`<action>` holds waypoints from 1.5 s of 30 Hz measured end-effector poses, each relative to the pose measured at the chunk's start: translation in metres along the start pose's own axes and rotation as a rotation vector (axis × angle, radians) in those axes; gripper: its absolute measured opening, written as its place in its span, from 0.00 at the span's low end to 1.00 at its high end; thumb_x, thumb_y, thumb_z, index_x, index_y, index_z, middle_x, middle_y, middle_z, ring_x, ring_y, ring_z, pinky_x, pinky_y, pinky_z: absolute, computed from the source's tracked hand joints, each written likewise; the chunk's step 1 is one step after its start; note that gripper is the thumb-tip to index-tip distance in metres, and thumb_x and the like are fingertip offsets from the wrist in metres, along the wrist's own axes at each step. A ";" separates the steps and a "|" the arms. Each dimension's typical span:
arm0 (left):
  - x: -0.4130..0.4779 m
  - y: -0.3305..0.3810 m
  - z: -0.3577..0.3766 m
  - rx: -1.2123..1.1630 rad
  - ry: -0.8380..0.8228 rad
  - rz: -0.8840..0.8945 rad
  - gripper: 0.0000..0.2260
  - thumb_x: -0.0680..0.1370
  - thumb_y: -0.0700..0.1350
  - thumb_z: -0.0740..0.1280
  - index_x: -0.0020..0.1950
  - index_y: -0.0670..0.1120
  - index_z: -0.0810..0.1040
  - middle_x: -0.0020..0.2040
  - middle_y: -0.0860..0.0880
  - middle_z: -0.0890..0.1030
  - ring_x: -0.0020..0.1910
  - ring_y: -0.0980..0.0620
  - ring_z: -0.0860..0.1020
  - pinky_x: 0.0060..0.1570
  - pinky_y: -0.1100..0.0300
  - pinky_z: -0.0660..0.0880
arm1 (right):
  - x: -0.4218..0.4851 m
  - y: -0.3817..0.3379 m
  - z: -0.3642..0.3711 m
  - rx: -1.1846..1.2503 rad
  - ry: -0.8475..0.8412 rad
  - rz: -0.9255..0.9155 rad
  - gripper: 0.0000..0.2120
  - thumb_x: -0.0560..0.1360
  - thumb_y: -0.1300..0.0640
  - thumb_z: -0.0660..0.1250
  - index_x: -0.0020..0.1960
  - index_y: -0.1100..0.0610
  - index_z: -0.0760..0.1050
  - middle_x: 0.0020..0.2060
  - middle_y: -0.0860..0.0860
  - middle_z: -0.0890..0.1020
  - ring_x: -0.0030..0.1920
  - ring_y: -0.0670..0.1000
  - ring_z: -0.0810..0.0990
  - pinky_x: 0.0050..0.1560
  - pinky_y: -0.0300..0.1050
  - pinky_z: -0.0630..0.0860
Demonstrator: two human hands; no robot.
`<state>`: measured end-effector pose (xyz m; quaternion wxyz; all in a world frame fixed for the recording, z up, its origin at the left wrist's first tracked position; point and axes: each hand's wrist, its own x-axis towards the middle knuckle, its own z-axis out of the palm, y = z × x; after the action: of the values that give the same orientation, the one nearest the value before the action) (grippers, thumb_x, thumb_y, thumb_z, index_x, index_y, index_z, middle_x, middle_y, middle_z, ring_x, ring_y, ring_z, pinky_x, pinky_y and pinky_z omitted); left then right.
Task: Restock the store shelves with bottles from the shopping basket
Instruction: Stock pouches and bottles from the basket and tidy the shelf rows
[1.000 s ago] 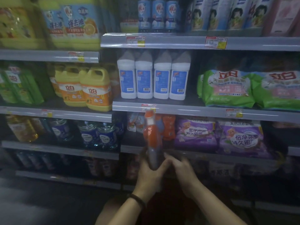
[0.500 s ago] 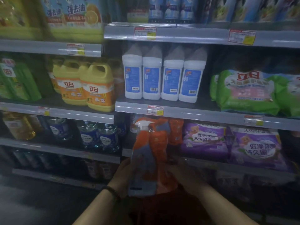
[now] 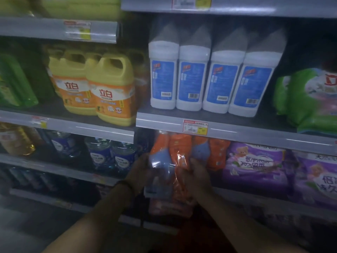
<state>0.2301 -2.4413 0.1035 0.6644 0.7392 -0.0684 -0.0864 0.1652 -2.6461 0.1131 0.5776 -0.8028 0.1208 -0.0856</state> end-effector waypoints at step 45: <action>0.001 0.028 0.057 0.407 0.221 -0.062 0.31 0.74 0.44 0.79 0.72 0.40 0.69 0.67 0.38 0.79 0.66 0.38 0.79 0.65 0.47 0.77 | -0.014 0.029 -0.054 -0.418 -0.111 -0.077 0.21 0.80 0.57 0.71 0.72 0.51 0.75 0.58 0.50 0.84 0.56 0.49 0.84 0.53 0.39 0.81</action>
<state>0.2187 -2.5000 0.1251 0.5020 0.8648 0.0114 -0.0098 0.1345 -2.6997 0.1032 0.4005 -0.9126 0.0733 -0.0362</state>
